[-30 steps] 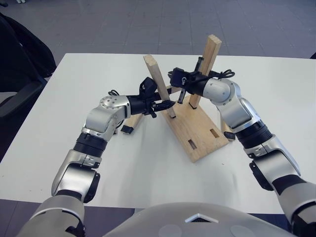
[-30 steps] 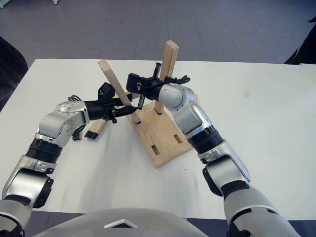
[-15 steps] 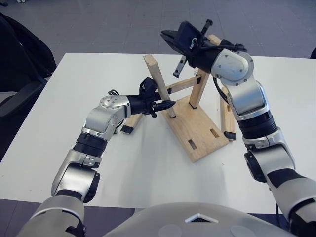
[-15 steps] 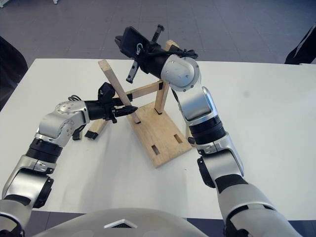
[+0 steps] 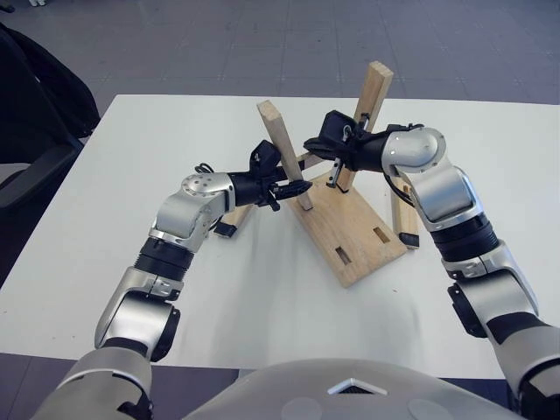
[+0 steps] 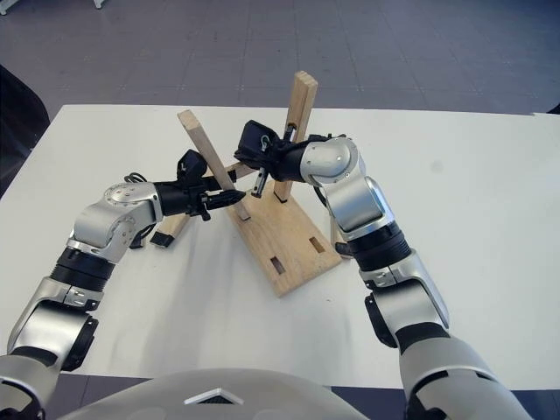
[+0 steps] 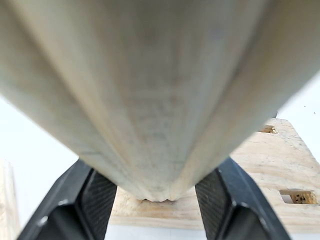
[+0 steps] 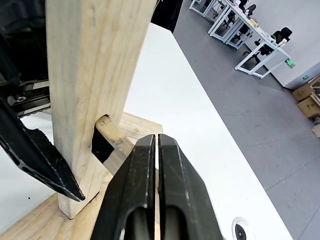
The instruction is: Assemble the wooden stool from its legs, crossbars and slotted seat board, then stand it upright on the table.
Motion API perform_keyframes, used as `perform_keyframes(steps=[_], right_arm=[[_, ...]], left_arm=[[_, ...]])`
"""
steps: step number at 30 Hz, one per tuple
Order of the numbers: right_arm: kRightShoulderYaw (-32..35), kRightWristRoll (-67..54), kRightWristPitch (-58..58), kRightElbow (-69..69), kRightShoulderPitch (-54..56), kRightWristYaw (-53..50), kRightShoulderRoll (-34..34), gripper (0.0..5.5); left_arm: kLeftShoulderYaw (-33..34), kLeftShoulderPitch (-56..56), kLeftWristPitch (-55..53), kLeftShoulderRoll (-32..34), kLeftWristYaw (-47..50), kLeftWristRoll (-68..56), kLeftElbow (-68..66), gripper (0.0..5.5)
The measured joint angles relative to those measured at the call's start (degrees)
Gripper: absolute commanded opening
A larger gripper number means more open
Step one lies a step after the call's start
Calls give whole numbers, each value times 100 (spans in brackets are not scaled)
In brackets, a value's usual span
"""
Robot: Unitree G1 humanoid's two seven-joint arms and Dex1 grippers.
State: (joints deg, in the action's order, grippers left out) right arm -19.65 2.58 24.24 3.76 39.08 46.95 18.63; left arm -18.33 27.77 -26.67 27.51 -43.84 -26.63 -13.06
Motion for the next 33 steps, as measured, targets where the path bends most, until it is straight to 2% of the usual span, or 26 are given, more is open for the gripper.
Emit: perform_keyframes(steps=[4,7,15,21,24,27,30,33], right_arm=[[488,-386,94,-585,67,-206,-165,10],[522,-388,-126,-588,159,-287,-187,10],[-340,146,-763,721,240,83,50,10],[-398,137,-1011,910,353,171,136,10],[32,-91,-850,798,133,-138,51,10],[808,-592,-581,286,130,-611,-120,10],[1537,-894,-382,-71,823,-1061,-153,10],[1920,-894,-408,301,1389,-1262,262,10]], left_arm=[[0,1,0,1,-5,0,0,205],[0,1,0,1,-5,0,-1,205],[-28,11,-4,-6,13,4,-26,205],[-59,33,-18,-7,46,4,-24,205],[-60,43,-18,1,33,4,-15,205],[-61,62,-18,5,14,4,-10,205],[-63,61,-18,5,16,4,-11,205],[-68,59,-18,4,23,4,-11,205]])
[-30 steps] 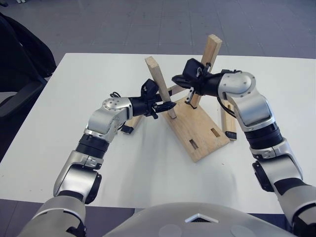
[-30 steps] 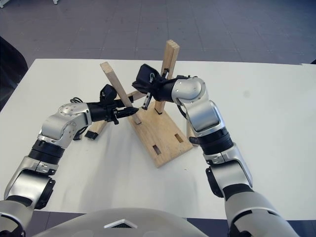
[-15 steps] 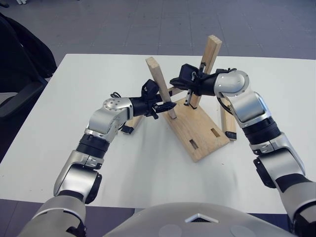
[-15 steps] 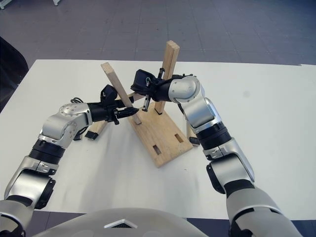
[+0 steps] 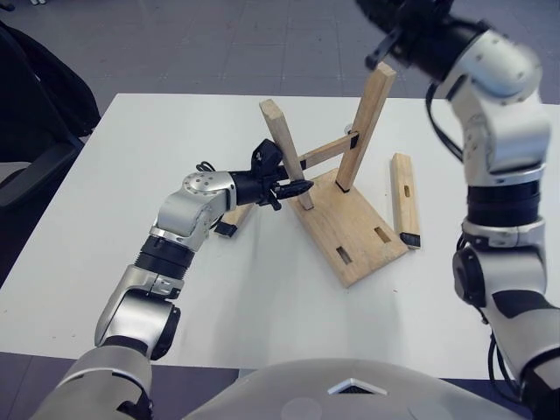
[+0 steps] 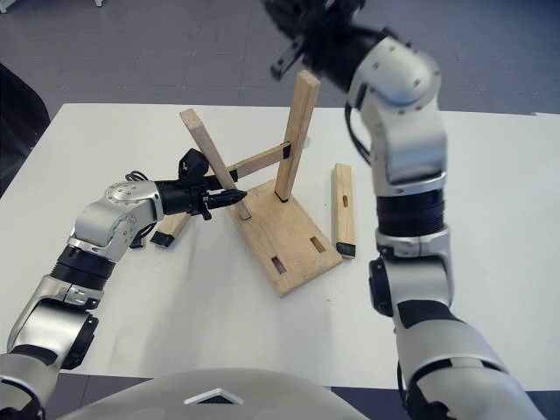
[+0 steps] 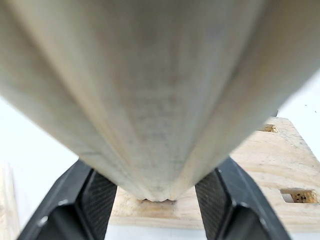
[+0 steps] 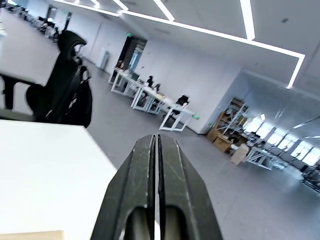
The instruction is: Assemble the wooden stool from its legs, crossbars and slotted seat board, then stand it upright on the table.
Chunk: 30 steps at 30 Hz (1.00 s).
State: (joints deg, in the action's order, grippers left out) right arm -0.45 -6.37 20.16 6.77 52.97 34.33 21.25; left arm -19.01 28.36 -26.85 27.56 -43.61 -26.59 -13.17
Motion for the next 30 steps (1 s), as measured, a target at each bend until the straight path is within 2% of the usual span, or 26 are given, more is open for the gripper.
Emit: perform_keyframes(steps=[4,7,11,16,18,20,27,30], right_arm=[[205,386,-634,1896,168,-191,781,10],[-39,868,-1525,3550,207,-256,1019,10],[-486,1446,-2591,5235,207,-492,964,10],[-973,1998,-3545,6155,207,-672,576,10],[-1188,2081,-4145,6082,167,-376,341,10],[-1446,1966,-4818,5247,-96,263,61,10],[-1427,1155,-4083,2301,-1717,532,720,10],[-1483,1187,-4001,1855,-2000,803,1032,10]], left_arm=[[1,-4,0,25,-24,0,25,205],[1,-13,0,44,-35,0,49,205],[0,-13,0,53,-45,0,69,205],[-7,-15,0,68,-50,0,99,205],[-12,-14,0,80,-59,0,121,205],[-24,-10,-11,91,-74,3,136,205],[86,-108,30,344,-667,-83,450,205],[-32,-210,-17,349,-738,-83,439,205]])
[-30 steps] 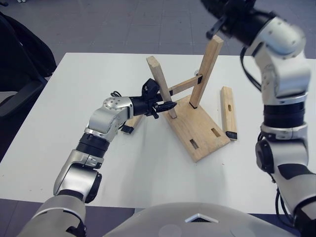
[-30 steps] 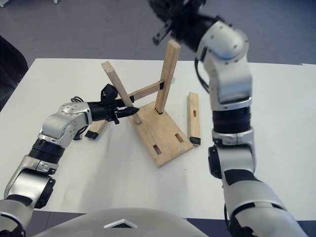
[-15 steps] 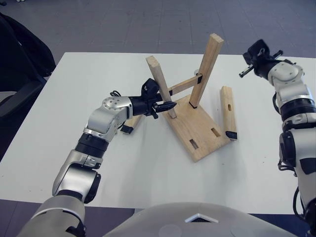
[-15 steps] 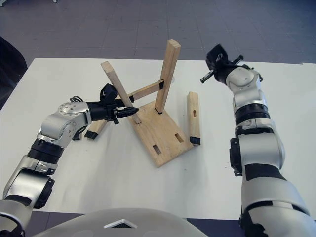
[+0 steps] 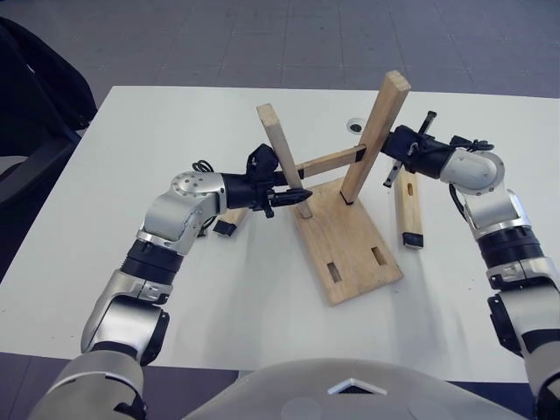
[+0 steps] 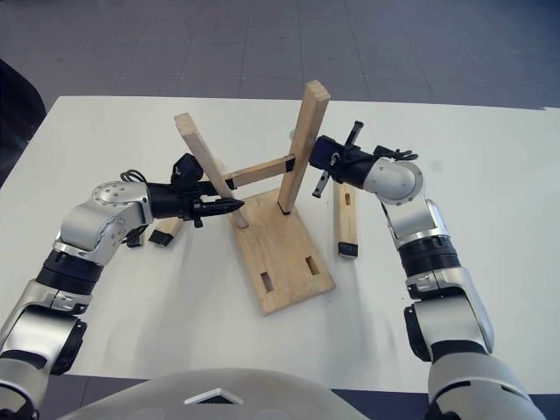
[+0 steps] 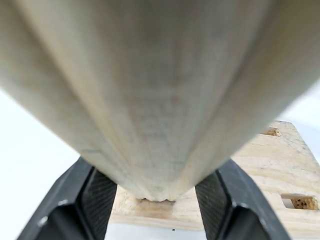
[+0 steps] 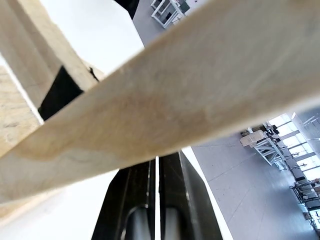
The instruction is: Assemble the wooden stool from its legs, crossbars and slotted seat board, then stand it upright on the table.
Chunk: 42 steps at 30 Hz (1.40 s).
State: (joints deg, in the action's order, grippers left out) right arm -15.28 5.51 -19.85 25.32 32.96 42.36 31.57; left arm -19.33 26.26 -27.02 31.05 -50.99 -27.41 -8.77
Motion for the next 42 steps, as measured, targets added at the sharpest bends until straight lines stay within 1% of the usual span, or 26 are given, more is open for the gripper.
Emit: perform_keyframes(steps=[4,9,10,11,12,13,16,17,19,21,23,24,26,29,32,34,36,42], right_arm=[[-132,232,-193,78,-11,73,142,10],[-220,482,-585,431,-28,48,152,10],[-218,501,-606,452,-46,37,159,10],[-205,517,-625,454,-104,14,186,10],[-176,547,-646,441,-162,-1,202,10],[-147,560,-633,436,-327,-8,306,10],[-151,564,-624,275,-612,-3,302,10],[-151,564,-619,219,-672,-3,302,10],[-151,564,-591,143,-705,4,303,10],[-146,543,-476,-86,-867,158,362,10],[-159,536,-349,-249,-1206,364,465,10],[-159,536,-317,-296,-1248,407,476,10],[-158,537,-227,-449,-1256,456,484,10],[-158,540,-151,-578,-1408,589,550,10],[-149,536,-113,-703,-1480,722,682,10],[-143,535,-107,-791,-1556,806,736,10],[-147,506,-81,-935,-1677,954,788,10],[-232,516,-82,-1069,-1811,1334,980,10]], left_arm=[[-11,-18,-9,-8,23,4,-87,205],[-25,-8,-15,-24,43,3,-84,205],[-25,-8,-17,-27,45,4,-84,242],[-88,-14,-128,-50,111,121,-100,261],[-264,-278,-389,-152,363,429,-361,282],[-206,-362,-340,-208,398,392,-320,290],[-20,-395,-579,-244,348,341,-150,338],[73,-415,-751,-264,344,284,-61,363],[251,-488,-1037,-285,311,125,126,363],[854,-862,-1072,-333,566,-144,648,363],[1821,-1288,-967,-390,978,-558,1491,363],[2084,-1343,-942,-450,1122,-689,1716,363],[2392,-1433,-917,-532,1267,-894,2116,363],[2257,-1882,-934,-177,1126,-703,2481,363],[1753,-2471,-905,463,967,-5,2559,363],[1488,-2588,-852,555,1036,407,2495,363],[1207,-2499,-810,401,1330,808,2302,363],[693,-2018,-741,-516,2095,1457,1783,363]])
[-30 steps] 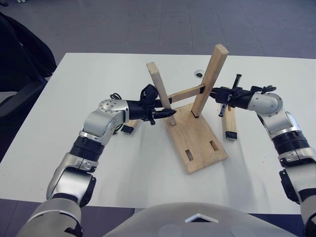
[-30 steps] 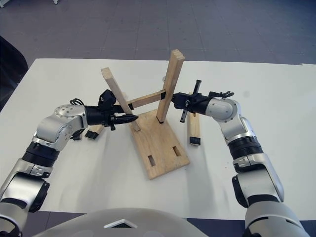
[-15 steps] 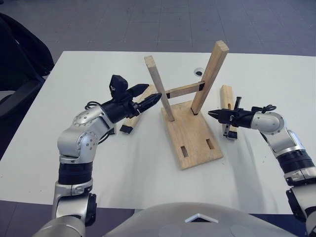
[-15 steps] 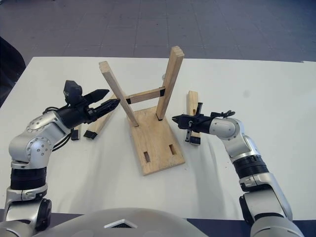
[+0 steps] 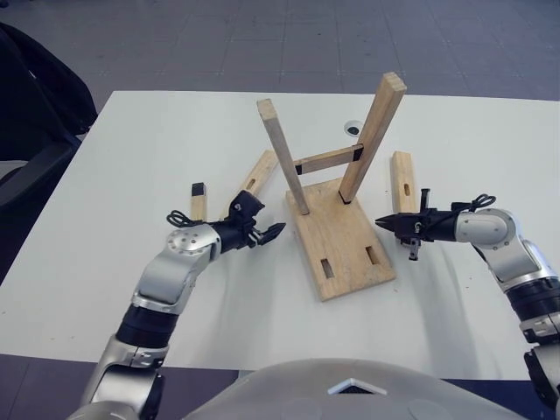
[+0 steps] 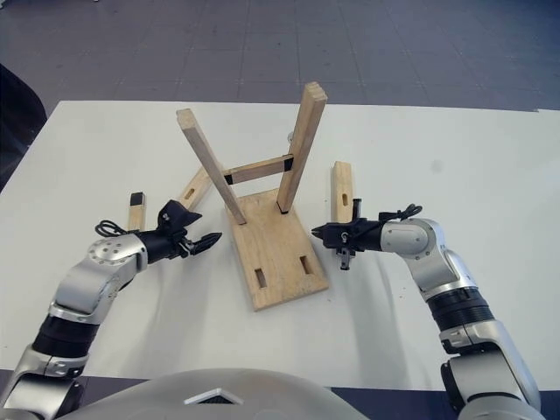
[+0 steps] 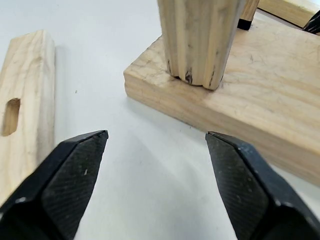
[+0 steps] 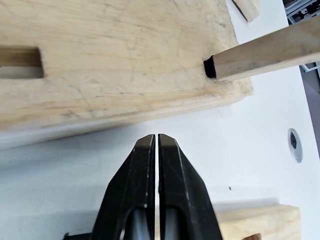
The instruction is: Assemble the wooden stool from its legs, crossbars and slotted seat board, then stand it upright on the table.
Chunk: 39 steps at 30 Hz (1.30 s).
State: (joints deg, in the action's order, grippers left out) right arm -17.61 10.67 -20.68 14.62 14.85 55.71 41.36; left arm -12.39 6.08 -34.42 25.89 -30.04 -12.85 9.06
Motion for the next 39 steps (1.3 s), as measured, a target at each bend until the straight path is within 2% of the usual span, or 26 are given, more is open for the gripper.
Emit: perform_keyframes(steps=[7,13,17,21,24,26,29,31,33,37,39], right_arm=[[-40,-145,278,-396,-306,223,49,10],[-56,-424,1088,-962,-361,63,-511,10],[-62,-207,1218,-953,-307,-303,-612,10],[180,110,1611,-831,-298,-924,-572,10],[481,133,2252,-903,-350,-1380,-721,10],[824,-151,2835,-1116,-375,-1659,-947,10],[1324,-621,3739,-1528,-235,-2164,-1478,10],[1561,-832,4277,-1724,-40,-2440,-1704,10],[1651,-932,4632,-1914,221,-2484,-1741,10],[1725,-943,4853,-1957,333,-2608,-1663,10],[2076,-1120,4929,-1958,482,-2858,-1718,10]], left_arm=[[-307,348,166,-324,170,485,-693,363],[-227,1300,597,-586,236,758,-2067,363],[-150,1446,612,-462,148,874,-2133,363],[706,804,159,79,203,714,-1060,363],[1654,608,-194,46,418,183,-240,363],[2295,1065,-352,-202,686,-365,56,363],[2810,2221,-567,-662,1070,-1127,256,312],[2797,2657,-676,-738,1129,-1327,258,309],[2585,2555,-1027,-708,1138,-1331,278,309],[1791,770,-1632,158,999,-672,137,309],[1498,28,-2030,462,738,-688,414,309]])
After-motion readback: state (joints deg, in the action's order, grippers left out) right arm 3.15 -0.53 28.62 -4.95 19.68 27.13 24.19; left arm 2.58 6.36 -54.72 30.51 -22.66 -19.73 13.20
